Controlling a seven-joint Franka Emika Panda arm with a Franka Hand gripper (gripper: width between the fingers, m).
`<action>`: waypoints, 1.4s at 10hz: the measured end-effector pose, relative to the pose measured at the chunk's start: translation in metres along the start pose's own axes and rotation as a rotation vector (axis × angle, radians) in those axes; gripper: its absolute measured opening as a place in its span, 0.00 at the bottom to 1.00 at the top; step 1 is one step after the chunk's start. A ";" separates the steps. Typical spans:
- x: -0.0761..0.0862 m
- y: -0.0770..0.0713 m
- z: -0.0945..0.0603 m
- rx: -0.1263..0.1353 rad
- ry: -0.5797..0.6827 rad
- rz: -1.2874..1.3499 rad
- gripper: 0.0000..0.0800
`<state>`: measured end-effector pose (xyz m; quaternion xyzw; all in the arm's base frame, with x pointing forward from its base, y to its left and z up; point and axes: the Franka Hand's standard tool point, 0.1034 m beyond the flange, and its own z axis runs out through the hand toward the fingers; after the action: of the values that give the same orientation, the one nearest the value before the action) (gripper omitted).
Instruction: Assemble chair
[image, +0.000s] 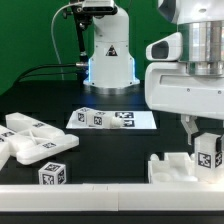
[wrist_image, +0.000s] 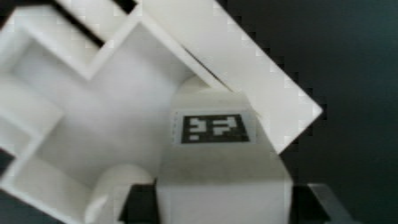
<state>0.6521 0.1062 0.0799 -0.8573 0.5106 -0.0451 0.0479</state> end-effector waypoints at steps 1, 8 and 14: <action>-0.001 0.001 0.000 0.001 -0.017 0.152 0.35; -0.001 0.001 0.004 -0.016 -0.056 0.703 0.36; 0.002 0.002 0.003 -0.015 -0.051 0.793 0.60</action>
Offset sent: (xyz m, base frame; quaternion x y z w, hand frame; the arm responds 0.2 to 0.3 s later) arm 0.0000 0.0000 0.0000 0.0000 0.0000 0.1938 0.9810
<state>0.6512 0.1039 0.0765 -0.5950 0.8008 0.0019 0.0678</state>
